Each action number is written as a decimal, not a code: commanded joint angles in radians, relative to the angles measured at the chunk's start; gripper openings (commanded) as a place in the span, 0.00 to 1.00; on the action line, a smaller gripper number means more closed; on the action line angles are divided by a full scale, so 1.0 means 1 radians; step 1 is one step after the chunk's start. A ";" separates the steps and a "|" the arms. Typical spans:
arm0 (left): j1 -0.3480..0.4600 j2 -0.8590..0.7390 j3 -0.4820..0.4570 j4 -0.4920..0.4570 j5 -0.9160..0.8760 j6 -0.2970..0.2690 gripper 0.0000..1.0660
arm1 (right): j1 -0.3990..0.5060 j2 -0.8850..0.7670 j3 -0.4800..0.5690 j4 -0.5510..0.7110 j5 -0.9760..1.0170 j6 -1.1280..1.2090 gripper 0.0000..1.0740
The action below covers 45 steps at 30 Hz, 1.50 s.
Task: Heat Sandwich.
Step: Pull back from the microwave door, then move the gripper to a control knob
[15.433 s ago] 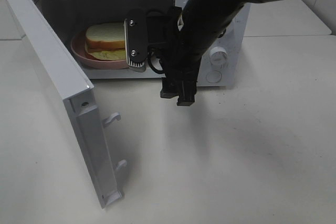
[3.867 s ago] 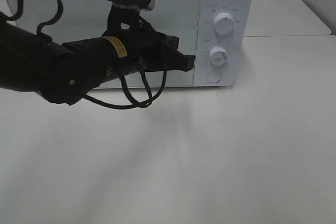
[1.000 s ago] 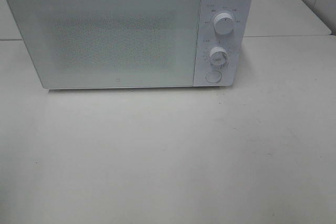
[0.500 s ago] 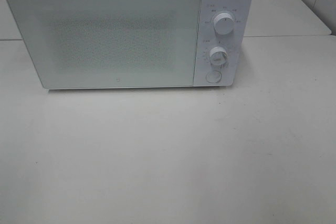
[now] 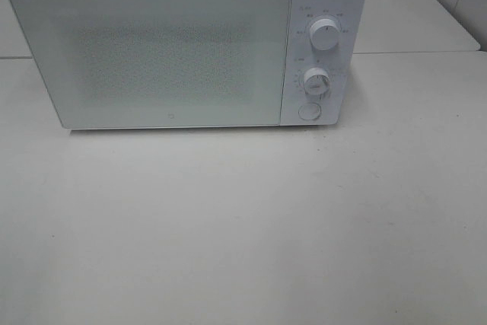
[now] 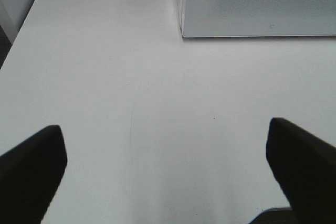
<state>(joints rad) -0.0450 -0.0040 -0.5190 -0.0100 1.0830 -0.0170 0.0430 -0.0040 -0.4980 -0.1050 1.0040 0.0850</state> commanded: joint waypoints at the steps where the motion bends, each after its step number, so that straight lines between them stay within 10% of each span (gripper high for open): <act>1: -0.004 -0.020 0.002 -0.002 -0.013 -0.002 0.92 | -0.006 -0.028 0.001 -0.003 -0.007 0.003 0.71; 45: -0.004 -0.019 0.002 -0.001 -0.013 -0.002 0.92 | -0.006 0.003 -0.040 -0.003 -0.033 0.002 0.71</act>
<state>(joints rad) -0.0450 -0.0040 -0.5190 -0.0100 1.0830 -0.0170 0.0430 -0.0040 -0.5080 -0.1050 1.0000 0.0850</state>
